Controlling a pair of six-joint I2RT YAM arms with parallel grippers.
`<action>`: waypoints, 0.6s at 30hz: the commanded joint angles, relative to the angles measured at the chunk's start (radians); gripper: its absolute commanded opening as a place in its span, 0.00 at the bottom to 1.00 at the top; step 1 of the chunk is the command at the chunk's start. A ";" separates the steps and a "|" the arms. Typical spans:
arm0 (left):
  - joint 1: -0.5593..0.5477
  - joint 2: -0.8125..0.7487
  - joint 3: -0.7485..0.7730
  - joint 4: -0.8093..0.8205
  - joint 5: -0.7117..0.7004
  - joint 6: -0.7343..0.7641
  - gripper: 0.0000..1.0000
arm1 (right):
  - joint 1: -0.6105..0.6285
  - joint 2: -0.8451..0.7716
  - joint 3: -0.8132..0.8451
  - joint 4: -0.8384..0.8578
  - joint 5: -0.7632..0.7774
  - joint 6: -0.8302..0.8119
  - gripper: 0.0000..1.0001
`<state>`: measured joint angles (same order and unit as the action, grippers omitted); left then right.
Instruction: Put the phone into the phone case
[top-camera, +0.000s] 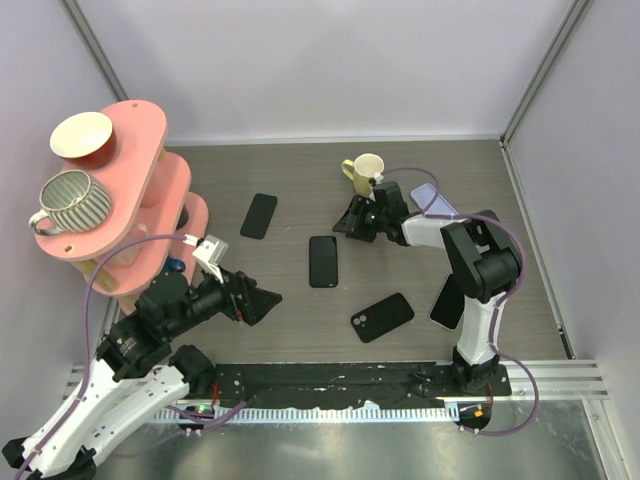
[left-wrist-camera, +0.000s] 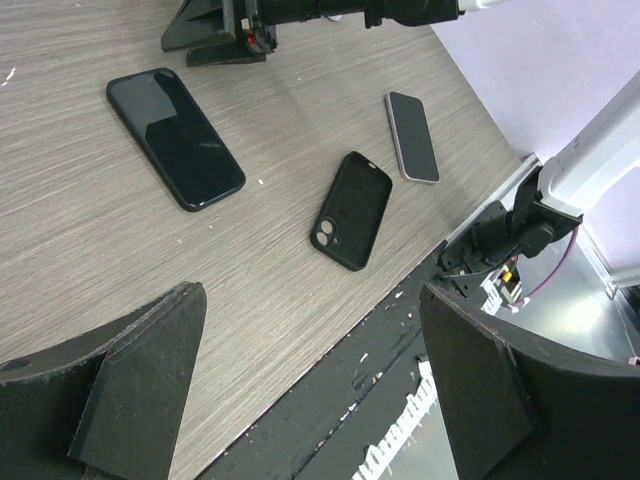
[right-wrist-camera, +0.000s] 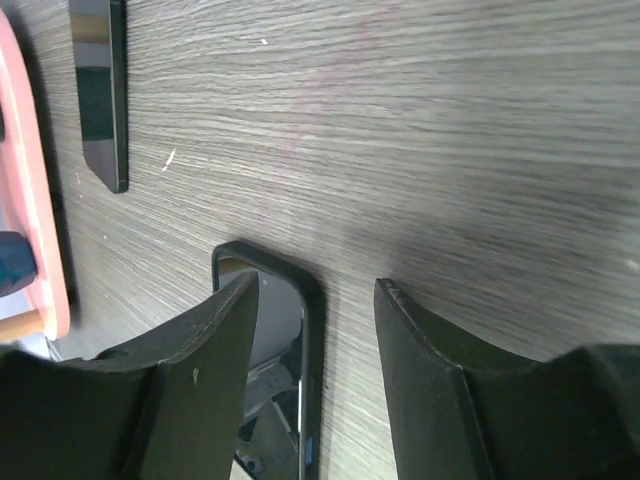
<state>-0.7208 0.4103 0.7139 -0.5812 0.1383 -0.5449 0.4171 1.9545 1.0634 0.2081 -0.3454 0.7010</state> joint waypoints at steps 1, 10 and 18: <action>-0.020 -0.016 -0.005 0.014 -0.005 0.011 0.92 | -0.018 -0.161 -0.009 -0.116 0.068 -0.041 0.57; -0.025 -0.022 -0.005 0.015 -0.012 0.010 0.92 | -0.018 -0.550 -0.098 -0.810 0.587 0.204 0.56; -0.026 -0.030 -0.008 0.023 0.007 0.010 0.92 | -0.129 -0.646 -0.051 -1.030 0.829 0.267 0.57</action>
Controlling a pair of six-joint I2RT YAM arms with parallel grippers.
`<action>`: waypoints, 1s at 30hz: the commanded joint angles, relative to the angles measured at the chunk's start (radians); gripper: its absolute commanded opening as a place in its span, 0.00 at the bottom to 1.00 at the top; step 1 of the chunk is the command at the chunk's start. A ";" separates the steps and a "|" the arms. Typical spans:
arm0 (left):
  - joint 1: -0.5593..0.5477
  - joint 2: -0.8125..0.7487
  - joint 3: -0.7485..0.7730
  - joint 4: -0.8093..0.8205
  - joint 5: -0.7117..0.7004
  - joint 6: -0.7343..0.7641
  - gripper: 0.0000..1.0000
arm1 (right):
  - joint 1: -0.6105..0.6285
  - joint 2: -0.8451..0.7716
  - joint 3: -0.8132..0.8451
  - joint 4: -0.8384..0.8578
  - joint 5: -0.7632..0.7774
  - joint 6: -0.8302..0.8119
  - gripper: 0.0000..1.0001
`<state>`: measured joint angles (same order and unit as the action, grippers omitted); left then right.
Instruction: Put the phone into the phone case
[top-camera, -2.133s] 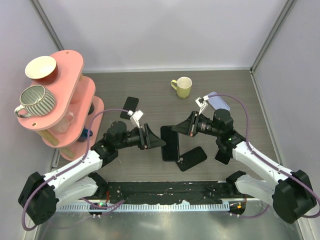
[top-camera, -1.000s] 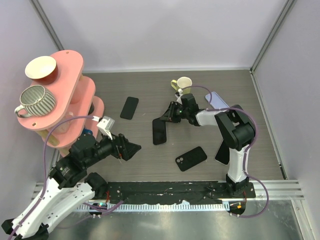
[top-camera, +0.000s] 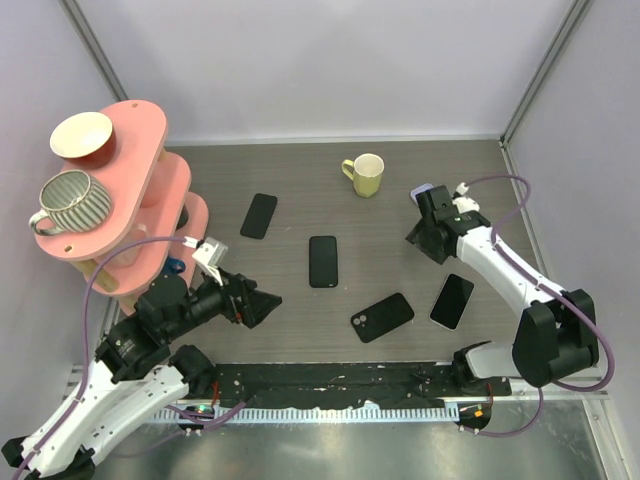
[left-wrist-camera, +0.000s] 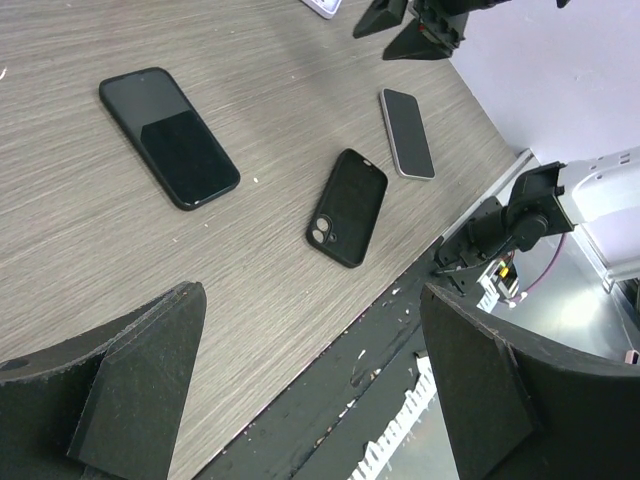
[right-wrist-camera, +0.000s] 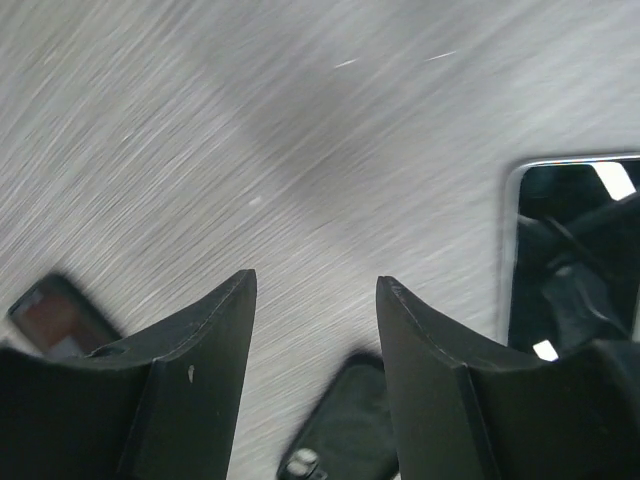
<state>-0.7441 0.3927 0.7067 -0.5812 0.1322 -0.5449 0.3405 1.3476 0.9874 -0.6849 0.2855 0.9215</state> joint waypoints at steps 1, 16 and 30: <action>-0.001 -0.015 -0.003 0.023 0.009 0.008 0.92 | -0.066 -0.039 0.033 -0.174 0.210 0.071 0.57; -0.008 -0.034 -0.010 0.035 0.021 0.002 0.92 | -0.098 -0.134 -0.245 0.052 -0.250 -0.129 0.57; -0.006 -0.023 -0.016 0.050 0.056 0.003 0.92 | -0.057 -0.281 -0.208 -0.049 0.070 -0.239 0.57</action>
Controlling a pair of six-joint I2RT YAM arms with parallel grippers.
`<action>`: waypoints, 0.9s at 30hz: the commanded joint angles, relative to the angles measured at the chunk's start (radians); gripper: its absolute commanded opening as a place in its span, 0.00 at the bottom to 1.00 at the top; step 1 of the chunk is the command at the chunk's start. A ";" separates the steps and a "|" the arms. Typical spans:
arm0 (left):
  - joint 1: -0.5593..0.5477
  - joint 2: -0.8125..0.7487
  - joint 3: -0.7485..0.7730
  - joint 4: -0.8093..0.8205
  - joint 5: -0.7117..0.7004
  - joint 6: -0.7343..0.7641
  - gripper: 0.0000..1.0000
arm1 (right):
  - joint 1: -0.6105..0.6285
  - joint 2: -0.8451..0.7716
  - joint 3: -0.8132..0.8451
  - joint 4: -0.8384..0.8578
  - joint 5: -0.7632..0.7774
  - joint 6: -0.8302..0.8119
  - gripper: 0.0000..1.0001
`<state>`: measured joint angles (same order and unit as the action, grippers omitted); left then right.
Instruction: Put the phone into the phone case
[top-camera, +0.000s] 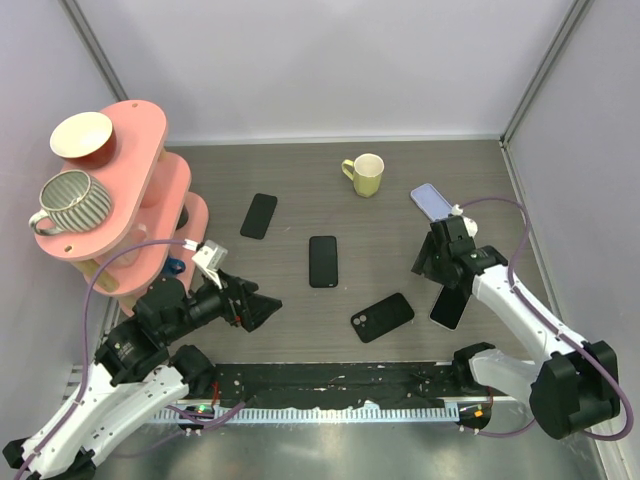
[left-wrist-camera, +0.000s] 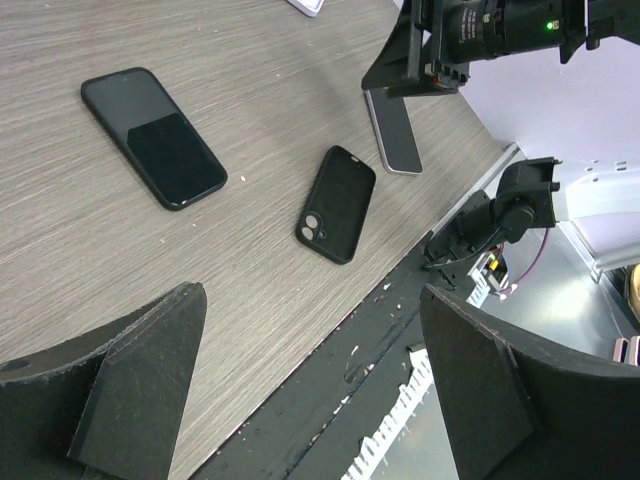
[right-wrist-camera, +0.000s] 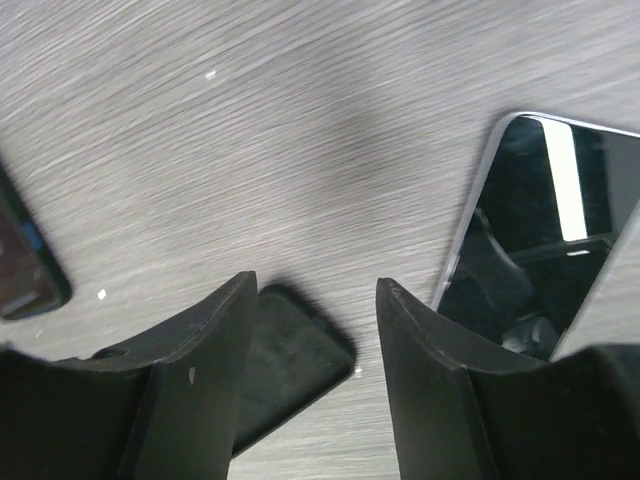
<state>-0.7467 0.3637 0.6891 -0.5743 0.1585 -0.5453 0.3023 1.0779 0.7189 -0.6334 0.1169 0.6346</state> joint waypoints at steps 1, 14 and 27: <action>-0.003 0.004 0.001 0.042 0.029 0.004 0.92 | -0.031 -0.015 0.066 -0.113 0.272 0.062 0.62; -0.006 -0.002 0.004 0.030 0.024 0.002 0.91 | -0.233 0.157 0.106 -0.123 0.325 0.102 0.94; -0.016 -0.023 0.003 0.033 0.009 0.005 0.91 | -0.235 0.307 0.091 -0.071 0.283 -0.021 0.94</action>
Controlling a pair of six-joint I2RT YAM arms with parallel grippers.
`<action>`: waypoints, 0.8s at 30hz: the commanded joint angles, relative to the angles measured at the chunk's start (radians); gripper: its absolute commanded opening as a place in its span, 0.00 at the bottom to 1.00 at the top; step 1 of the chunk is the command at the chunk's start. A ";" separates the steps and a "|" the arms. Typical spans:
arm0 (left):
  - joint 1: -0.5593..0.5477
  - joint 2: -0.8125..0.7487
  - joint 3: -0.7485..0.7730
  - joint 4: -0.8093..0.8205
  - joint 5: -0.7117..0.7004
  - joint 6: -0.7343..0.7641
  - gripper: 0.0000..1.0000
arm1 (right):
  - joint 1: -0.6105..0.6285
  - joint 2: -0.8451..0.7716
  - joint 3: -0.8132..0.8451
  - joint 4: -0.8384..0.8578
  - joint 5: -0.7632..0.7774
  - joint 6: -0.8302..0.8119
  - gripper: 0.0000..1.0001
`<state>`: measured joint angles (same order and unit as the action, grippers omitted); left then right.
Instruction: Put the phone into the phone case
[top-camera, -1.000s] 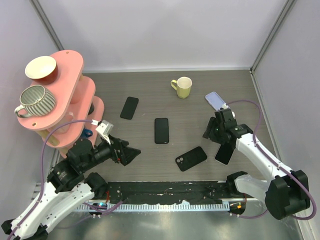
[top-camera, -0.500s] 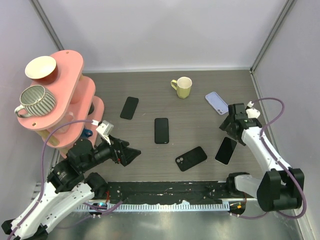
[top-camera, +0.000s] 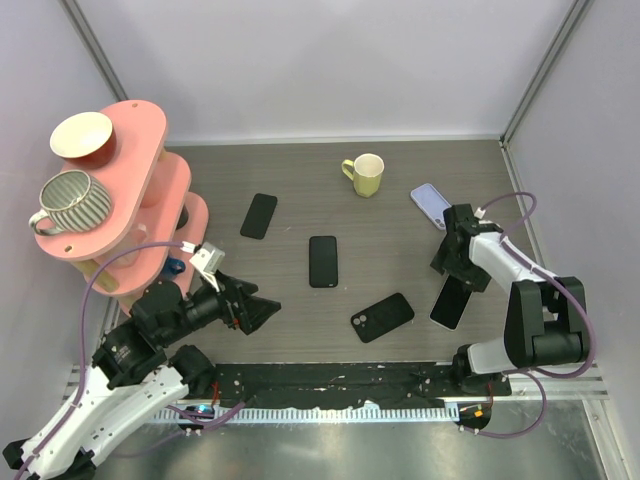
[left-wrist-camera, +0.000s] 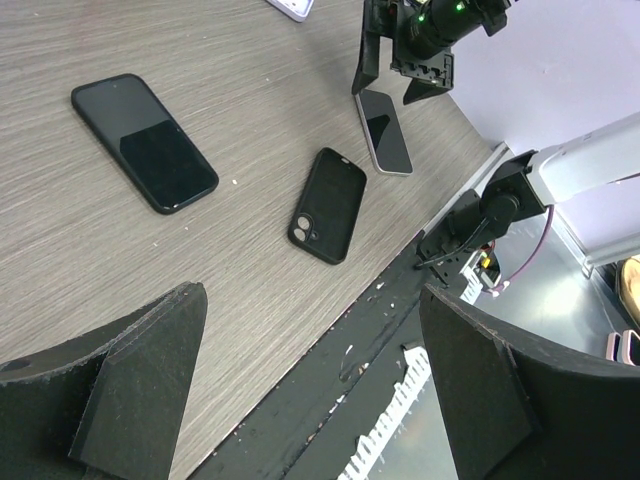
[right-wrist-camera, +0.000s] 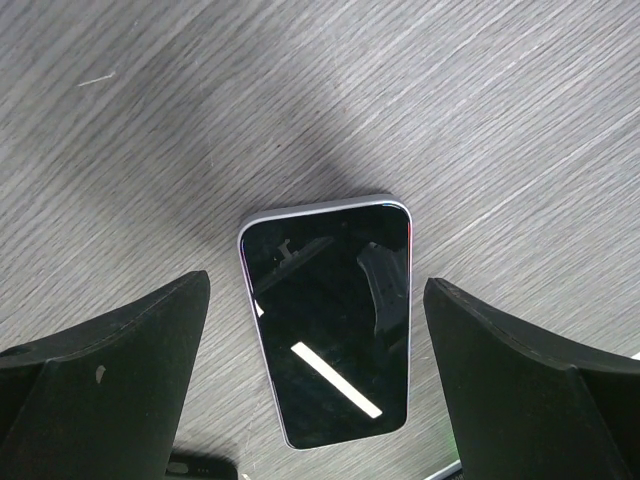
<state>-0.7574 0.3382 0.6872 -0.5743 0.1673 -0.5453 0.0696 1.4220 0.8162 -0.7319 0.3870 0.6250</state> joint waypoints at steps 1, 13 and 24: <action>-0.003 0.004 0.006 0.030 0.000 0.007 0.91 | -0.002 -0.034 -0.008 0.025 0.009 -0.007 0.94; -0.005 -0.004 0.008 0.019 -0.049 0.008 0.91 | -0.002 0.040 -0.045 0.052 -0.060 0.019 0.94; -0.005 0.002 0.008 0.017 -0.052 0.008 0.91 | -0.001 -0.009 -0.101 0.227 -0.321 -0.044 0.74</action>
<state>-0.7582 0.3382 0.6872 -0.5766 0.1303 -0.5449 0.0692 1.4410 0.7738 -0.6632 0.2775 0.5957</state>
